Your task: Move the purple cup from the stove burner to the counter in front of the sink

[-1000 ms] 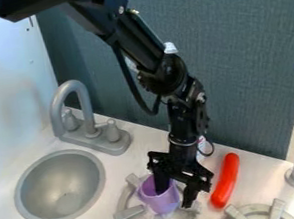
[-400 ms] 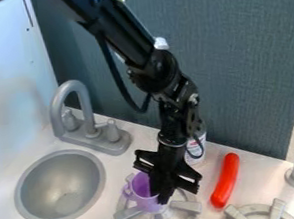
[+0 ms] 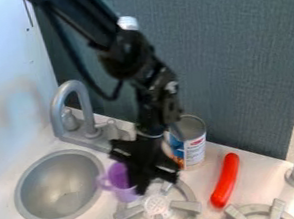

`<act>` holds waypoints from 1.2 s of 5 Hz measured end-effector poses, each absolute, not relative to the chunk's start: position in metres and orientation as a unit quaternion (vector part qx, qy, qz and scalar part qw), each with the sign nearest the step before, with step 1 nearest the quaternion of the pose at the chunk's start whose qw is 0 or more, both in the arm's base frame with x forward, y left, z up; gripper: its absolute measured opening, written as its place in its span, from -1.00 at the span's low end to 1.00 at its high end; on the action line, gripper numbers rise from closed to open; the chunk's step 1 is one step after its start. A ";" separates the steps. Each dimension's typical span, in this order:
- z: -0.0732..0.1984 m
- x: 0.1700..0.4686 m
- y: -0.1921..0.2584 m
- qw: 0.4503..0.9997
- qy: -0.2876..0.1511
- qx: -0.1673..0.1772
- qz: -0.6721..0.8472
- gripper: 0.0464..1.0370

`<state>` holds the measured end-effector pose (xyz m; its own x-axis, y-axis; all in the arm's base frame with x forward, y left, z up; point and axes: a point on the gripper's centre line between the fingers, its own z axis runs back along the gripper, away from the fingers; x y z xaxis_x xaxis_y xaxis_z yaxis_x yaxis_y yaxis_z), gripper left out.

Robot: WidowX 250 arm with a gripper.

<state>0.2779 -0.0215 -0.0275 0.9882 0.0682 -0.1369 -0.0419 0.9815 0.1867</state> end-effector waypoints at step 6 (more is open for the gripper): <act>-0.094 0.226 0.041 0.987 0.137 0.076 -0.036 -0.90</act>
